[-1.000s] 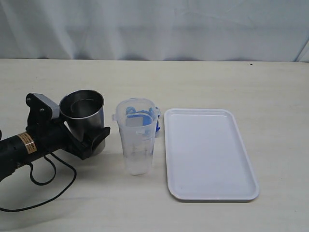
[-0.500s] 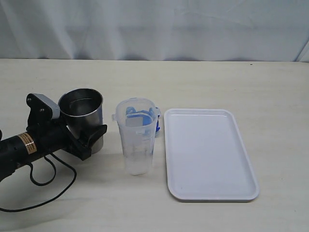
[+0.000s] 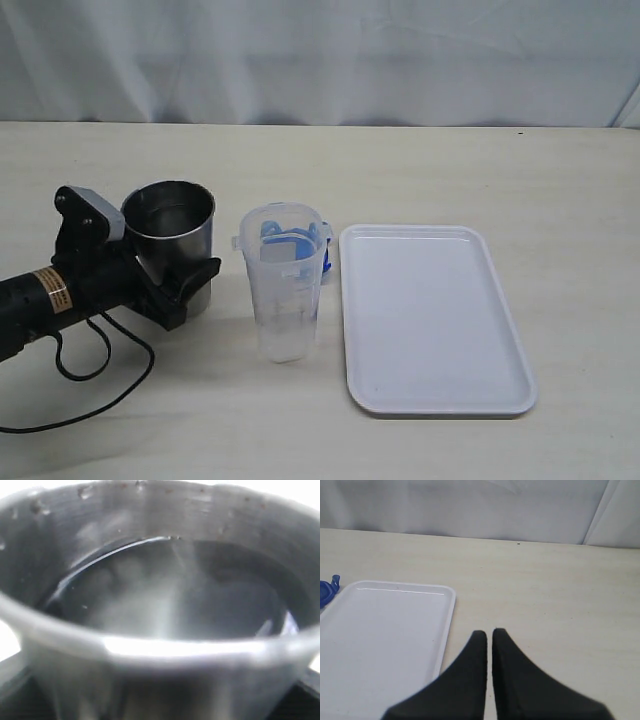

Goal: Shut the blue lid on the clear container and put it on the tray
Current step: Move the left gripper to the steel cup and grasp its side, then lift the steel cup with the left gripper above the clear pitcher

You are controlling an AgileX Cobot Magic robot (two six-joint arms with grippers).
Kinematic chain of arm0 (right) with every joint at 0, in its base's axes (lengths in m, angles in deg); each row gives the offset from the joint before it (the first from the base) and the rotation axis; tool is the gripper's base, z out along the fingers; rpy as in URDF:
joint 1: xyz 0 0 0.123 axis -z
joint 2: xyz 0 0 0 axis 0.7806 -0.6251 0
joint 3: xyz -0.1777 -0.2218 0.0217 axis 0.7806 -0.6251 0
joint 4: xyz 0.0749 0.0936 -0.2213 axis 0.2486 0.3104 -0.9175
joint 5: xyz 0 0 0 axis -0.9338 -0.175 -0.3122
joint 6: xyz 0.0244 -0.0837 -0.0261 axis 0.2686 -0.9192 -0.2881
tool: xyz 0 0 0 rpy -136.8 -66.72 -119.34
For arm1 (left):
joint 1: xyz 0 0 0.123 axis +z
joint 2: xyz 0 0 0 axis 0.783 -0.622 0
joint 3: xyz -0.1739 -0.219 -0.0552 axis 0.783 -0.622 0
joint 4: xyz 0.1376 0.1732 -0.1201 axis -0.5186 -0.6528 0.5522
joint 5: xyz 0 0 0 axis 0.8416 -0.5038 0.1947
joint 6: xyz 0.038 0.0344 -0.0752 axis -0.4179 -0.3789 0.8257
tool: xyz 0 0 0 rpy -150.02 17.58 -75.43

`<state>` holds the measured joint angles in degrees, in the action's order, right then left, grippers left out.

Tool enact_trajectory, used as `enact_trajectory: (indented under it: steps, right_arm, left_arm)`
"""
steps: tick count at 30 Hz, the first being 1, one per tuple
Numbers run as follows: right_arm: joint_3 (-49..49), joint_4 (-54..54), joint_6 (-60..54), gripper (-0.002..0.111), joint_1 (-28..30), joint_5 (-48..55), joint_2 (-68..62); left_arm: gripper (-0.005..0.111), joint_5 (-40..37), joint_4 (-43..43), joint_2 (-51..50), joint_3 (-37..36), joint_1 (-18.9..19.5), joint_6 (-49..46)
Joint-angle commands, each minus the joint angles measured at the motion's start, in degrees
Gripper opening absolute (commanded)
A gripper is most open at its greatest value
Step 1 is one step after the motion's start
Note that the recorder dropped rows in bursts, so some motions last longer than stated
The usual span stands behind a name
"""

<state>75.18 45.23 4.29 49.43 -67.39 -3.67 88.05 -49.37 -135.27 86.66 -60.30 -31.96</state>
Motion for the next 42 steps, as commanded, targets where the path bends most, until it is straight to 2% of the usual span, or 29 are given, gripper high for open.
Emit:
enact_trajectory:
  steps: [1,18,22,35,42]
  right_arm:
    - [-0.18,0.04,-0.42,0.004,0.39,-0.15,0.24]
    - [-0.18,0.04,-0.42,0.004,0.39,-0.15,0.24]
    - [-0.18,0.04,-0.42,0.004,0.39,-0.15,0.24]
    - [-0.18,0.04,-0.42,0.004,0.39,-0.15,0.24]
    - [-0.18,0.04,-0.42,0.004,0.39,-0.15,0.24]
  left_arm:
    - [0.0,4.98,0.58,4.29,0.28,0.03,2.0]
    - [0.0,4.97,-5.89,6.01,13.02,0.03,8.55]
    - [0.0,2.65,-8.17,6.01,15.24,0.03,9.98]
    - [0.0,-2.11,-13.39,6.01,19.59,0.03,14.73]
    - [0.0,-3.28,-13.98,6.01,20.24,-1.61,14.72]
